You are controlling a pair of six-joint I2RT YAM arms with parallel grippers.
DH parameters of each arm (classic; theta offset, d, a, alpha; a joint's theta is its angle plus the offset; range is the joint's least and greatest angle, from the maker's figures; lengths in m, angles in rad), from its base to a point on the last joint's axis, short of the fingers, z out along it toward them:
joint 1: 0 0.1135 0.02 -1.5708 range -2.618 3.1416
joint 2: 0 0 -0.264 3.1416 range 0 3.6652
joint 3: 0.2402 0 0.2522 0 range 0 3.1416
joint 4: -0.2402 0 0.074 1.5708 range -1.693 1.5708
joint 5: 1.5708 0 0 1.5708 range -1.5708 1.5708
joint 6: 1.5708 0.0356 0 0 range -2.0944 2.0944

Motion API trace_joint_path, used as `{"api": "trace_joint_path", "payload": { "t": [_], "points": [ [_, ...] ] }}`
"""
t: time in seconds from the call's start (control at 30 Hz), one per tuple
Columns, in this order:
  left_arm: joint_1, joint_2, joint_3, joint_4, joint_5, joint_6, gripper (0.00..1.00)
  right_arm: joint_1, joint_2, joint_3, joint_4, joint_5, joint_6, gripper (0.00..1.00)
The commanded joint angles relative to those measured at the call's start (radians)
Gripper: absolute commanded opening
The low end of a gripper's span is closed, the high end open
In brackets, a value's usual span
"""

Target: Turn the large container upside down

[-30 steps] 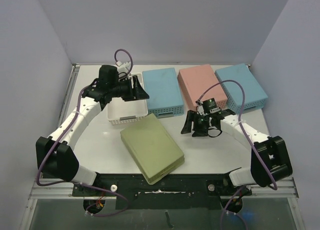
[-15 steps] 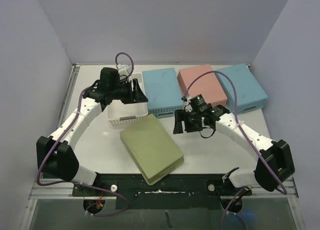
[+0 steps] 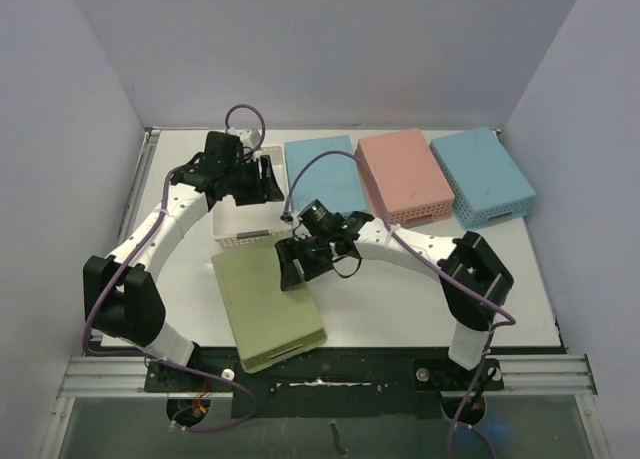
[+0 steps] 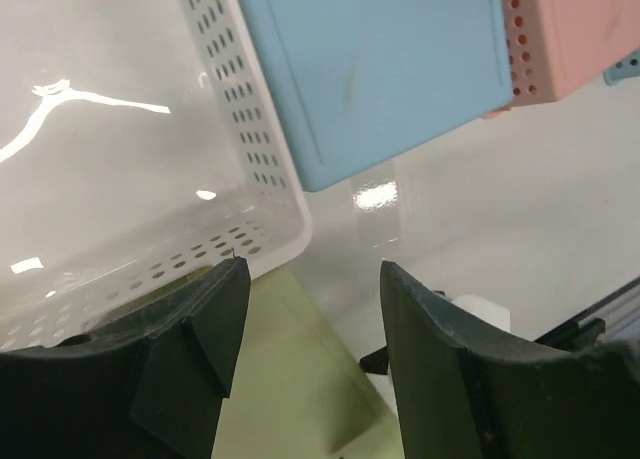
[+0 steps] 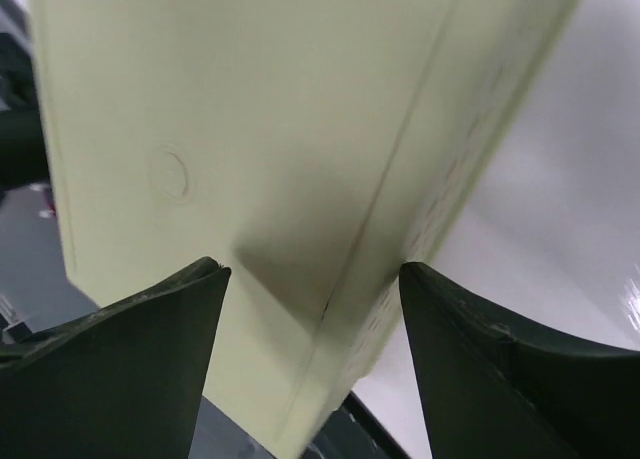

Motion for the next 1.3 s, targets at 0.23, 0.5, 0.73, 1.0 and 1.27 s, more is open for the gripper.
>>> {"api": "trace_joint_path", "payload": {
  "t": [0.23,0.5,0.73,1.0,1.27],
  "points": [
    [-0.013,0.012,0.092,-0.081,-0.187,0.105,0.54,-0.218,-0.226,-0.128,0.188,-0.086,0.009,0.74],
    [-0.125,0.175,0.154,-0.028,-0.318,0.140,0.53,-0.487,-0.435,-0.315,0.058,0.050,0.077,0.73],
    [-0.117,0.308,0.235,-0.003,-0.264,0.170,0.53,-0.506,-0.505,-0.378,0.029,0.086,0.096,0.73],
    [-0.062,0.389,0.271,-0.041,-0.291,0.171,0.49,-0.447,-0.482,-0.356,0.031,0.037,0.001,0.73],
    [0.044,0.356,0.298,-0.042,-0.317,0.160,0.46,-0.152,-0.369,-0.307,0.002,0.113,-0.120,0.72]
  ]
}}
